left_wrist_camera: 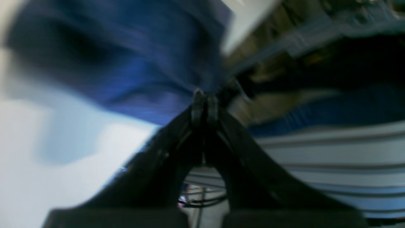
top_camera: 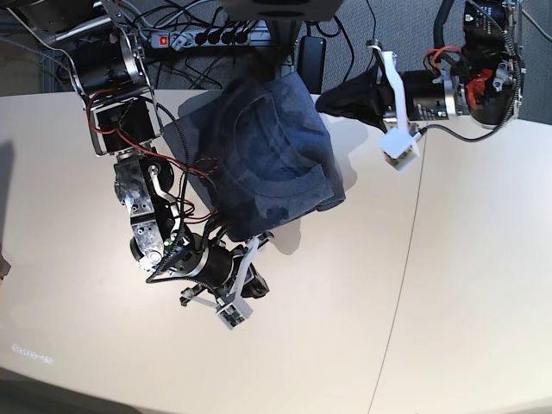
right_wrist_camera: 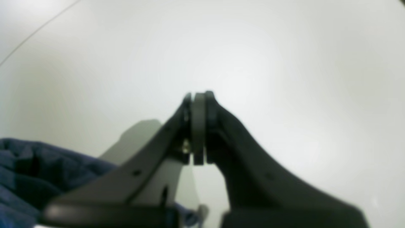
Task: Fold the T-shirt properly
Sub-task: 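Grasp the shirt edges with both grippers and square the folded stack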
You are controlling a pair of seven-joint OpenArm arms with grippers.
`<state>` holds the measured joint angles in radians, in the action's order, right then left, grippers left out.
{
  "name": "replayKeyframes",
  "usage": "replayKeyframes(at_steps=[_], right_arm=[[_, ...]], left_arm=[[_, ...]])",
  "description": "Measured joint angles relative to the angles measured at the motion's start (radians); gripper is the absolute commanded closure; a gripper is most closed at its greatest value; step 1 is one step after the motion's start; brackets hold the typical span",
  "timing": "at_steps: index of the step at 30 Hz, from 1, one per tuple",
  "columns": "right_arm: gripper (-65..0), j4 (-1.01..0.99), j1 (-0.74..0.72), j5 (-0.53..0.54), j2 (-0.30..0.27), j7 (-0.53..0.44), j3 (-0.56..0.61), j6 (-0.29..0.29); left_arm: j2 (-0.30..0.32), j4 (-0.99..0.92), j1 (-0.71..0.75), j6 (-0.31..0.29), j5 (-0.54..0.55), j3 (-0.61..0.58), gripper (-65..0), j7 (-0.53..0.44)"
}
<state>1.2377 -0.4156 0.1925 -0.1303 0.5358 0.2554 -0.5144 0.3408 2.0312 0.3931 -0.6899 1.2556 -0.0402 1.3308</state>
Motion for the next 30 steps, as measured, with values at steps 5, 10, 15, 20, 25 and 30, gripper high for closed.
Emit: replayKeyframes(at_steps=[5, 10, 15, 20, 25, 30], right_arm=[[0.0, -0.013, 0.003, -0.002, 0.0, 0.008, 0.0, 0.0], [0.0, -0.014, 0.008, 0.014, 0.0, 0.031, 0.0, 0.0], [0.0, -0.014, 0.034, 0.068, 0.0, 0.044, 0.0, 0.0], [0.0, -0.014, 0.042, 0.077, 0.0, 0.082, 0.0, 0.0], [0.0, -0.014, 0.041, 0.092, 0.0, 0.088, 0.0, 0.0], [0.0, -0.014, 0.041, 0.091, 0.0, 0.089, 0.0, 0.0]], left_arm=[[-0.032, 0.0, 0.0, 0.0, -0.052, -0.164, 0.0, -0.014], [-0.122, -0.001, -0.038, 0.0, -0.269, -0.231, 0.0, -0.131], [-0.161, -0.024, -0.11, 0.0, -0.406, -0.231, 0.0, -0.2], [-0.161, -0.128, -0.166, 0.0, -0.435, -0.231, 0.0, -0.275], [-0.161, -0.224, -0.189, 0.0, -0.436, -0.232, 0.0, -0.299], [-0.161, -0.247, -0.186, 0.0, -0.436, -0.232, 0.0, -0.276]])
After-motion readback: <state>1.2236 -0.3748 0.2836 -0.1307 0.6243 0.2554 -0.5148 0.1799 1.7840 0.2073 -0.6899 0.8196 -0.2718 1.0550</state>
